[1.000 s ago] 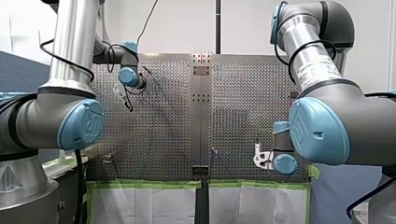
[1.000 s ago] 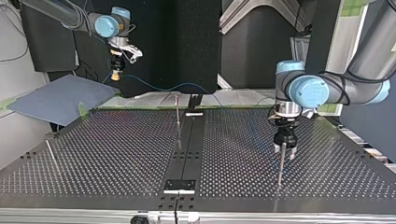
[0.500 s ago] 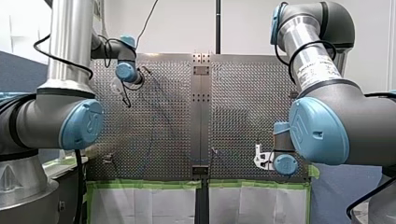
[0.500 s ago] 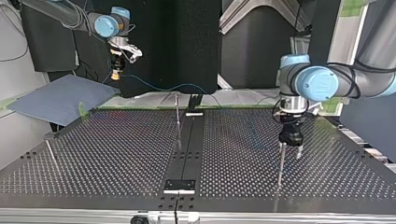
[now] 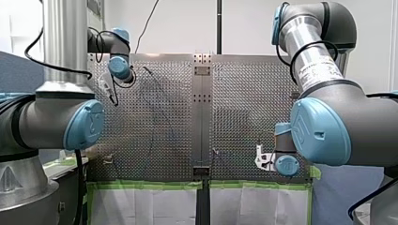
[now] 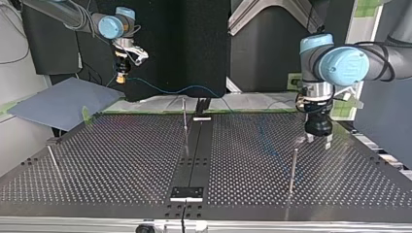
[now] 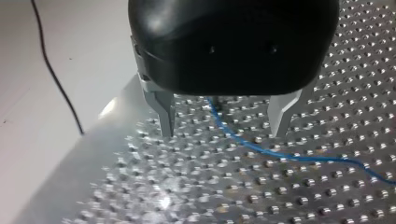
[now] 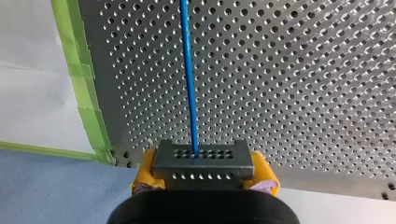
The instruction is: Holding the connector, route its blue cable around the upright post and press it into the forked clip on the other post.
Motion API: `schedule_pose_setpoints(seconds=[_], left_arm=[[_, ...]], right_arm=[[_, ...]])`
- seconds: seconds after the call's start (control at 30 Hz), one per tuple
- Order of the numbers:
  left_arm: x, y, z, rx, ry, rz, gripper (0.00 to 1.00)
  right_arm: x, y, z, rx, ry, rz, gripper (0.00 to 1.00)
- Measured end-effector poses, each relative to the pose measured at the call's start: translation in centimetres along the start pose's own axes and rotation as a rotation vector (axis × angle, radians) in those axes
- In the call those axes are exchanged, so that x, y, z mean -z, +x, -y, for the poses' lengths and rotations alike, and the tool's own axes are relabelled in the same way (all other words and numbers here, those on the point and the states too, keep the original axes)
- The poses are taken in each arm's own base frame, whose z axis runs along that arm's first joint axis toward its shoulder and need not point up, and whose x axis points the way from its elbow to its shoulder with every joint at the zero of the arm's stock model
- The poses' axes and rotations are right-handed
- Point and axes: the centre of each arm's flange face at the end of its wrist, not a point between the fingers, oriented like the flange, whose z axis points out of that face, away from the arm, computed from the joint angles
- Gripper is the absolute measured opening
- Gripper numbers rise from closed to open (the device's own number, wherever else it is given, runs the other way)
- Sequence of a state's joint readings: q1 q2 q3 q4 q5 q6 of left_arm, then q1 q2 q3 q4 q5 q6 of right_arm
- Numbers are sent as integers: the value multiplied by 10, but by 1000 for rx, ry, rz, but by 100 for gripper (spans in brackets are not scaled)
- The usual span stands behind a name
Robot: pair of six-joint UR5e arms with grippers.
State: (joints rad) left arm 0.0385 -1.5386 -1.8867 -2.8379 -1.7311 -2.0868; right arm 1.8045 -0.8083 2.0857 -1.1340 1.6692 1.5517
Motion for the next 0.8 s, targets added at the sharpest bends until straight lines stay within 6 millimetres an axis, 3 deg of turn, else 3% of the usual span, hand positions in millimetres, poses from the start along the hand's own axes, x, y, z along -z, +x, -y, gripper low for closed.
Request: schedule_pose_setpoints(seconds=[0.27,0.8], left_arm=[[9,-54,16,-27,4,62,100],[51,-151,76,-102,161,136,100]], right_arm=[[0,0,0,0,8,-1,0],[1,0,5,4,20,-1,0]])
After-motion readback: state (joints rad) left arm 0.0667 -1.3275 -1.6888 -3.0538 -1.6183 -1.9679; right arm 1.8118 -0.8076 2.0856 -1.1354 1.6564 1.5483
